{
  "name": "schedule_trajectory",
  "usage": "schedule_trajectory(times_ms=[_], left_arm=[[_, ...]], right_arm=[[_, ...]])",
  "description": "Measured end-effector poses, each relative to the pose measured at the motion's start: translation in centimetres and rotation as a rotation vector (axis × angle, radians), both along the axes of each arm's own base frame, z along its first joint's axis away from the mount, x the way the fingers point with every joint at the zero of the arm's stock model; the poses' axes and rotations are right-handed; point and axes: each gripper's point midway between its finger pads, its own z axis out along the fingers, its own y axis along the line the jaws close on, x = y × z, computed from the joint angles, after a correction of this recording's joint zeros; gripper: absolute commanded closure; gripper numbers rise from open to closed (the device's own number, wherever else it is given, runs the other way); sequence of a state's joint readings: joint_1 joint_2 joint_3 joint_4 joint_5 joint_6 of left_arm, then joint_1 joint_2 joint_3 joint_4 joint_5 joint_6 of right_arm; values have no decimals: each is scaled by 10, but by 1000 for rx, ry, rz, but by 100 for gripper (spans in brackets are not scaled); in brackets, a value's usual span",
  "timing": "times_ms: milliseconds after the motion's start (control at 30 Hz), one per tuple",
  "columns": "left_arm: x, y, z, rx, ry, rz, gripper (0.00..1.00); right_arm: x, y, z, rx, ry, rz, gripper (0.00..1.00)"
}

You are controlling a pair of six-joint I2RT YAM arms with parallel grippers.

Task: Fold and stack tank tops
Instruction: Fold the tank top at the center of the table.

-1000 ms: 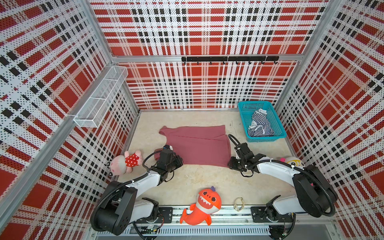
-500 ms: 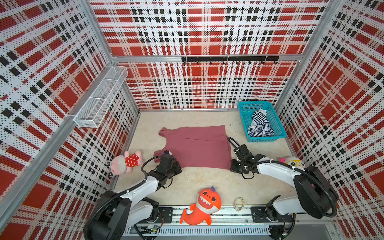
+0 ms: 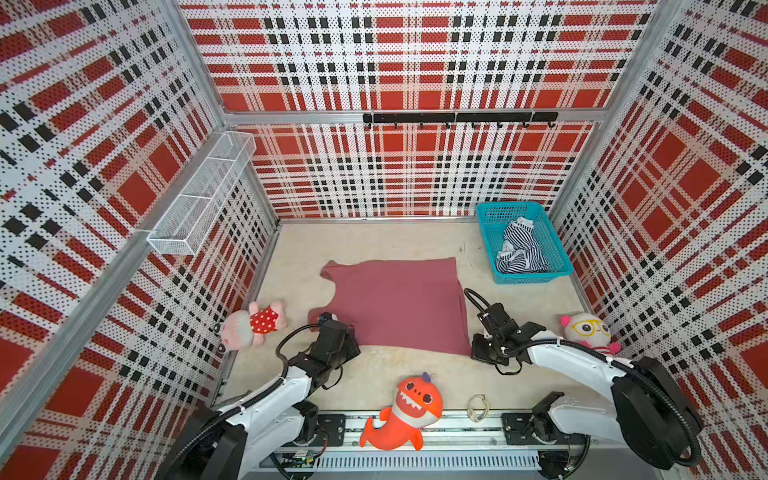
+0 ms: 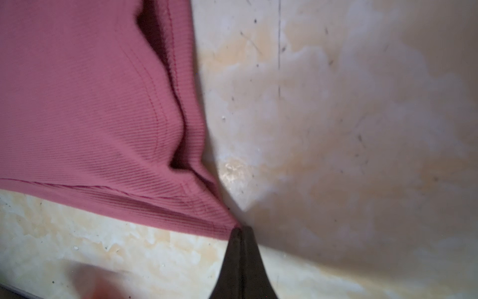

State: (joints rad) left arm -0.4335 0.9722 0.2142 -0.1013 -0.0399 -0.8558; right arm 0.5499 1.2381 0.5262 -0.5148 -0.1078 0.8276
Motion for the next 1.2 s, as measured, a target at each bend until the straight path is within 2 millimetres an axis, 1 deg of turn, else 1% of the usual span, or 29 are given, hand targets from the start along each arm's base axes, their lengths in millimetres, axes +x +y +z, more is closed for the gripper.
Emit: schedule_trajectory(times_ms=[167, 300, 367, 533, 633, 800, 967, 1067, 1200], left_arm=[[-3, 1, 0, 9, 6, 9, 100], [-2, 4, 5, 29, 7, 20, 100], [3, 5, 14, 44, -3, 26, 100], [27, 3, 50, 79, -74, 21, 100], [39, 4, 61, 108, -92, 15, 100], [51, 13, 59, 177, -69, -5, 99], [64, 18, 60, 217, -59, -25, 98], [72, 18, 57, 231, -54, -40, 98], [82, 15, 53, 239, -47, -62, 98]], right_arm=[[-2, 1, 6, 15, 1, 8, 100], [4, 7, 25, 42, -33, 16, 100], [9, 10, 37, 57, -59, 22, 100], [21, 18, 57, 78, -103, 36, 100], [28, 21, 65, 75, -118, 51, 100], [45, 28, 75, 56, -139, 83, 100], [67, 27, 81, 29, -163, 97, 100], [80, 25, 84, 16, -173, 105, 100], [94, 23, 81, -4, -171, 116, 100]])
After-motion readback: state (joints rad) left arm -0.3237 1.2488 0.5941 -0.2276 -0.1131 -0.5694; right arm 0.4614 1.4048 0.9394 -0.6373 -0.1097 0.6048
